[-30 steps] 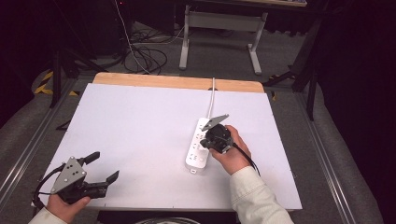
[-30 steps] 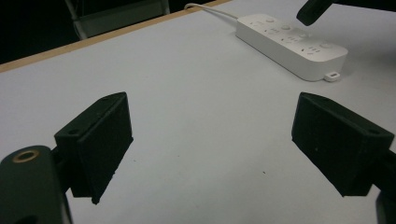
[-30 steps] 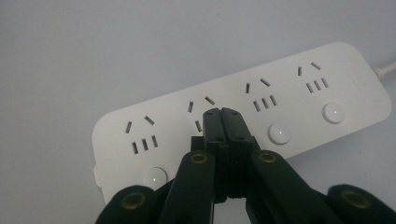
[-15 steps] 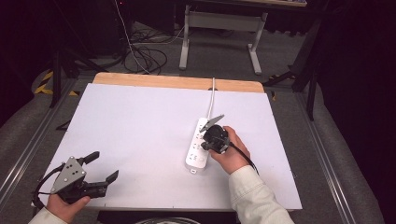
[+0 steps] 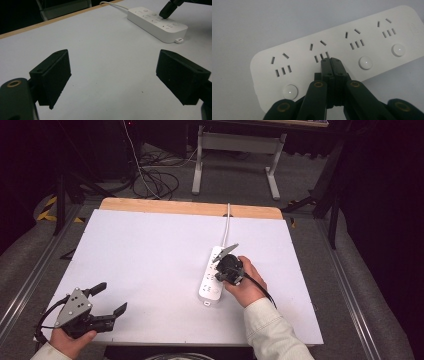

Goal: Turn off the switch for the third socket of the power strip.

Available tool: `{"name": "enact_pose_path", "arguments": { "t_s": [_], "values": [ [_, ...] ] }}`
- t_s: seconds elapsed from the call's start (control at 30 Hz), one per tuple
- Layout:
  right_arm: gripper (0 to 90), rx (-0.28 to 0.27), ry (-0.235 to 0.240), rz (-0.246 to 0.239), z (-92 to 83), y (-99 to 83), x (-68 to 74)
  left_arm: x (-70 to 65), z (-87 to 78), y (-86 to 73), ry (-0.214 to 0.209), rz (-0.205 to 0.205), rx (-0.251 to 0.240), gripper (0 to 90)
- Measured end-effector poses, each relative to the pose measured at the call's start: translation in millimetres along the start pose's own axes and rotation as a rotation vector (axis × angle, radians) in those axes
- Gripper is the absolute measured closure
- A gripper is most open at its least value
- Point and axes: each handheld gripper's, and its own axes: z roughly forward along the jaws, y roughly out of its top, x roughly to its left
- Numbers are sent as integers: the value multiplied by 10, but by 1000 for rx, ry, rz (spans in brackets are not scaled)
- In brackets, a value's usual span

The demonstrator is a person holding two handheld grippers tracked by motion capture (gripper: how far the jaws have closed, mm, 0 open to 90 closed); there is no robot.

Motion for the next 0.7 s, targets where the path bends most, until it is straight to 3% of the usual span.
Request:
{"name": "enact_pose_path", "arguments": {
  "t_s": [0.43, 0.7],
  "values": [
    [900, 9, -21, -6, 16, 2, 37, -9, 0, 0, 2, 3, 0, 126],
    [900, 8, -18, 16, 15, -6, 27, -11, 0, 2, 1, 7, 2, 126]
  ]
}}
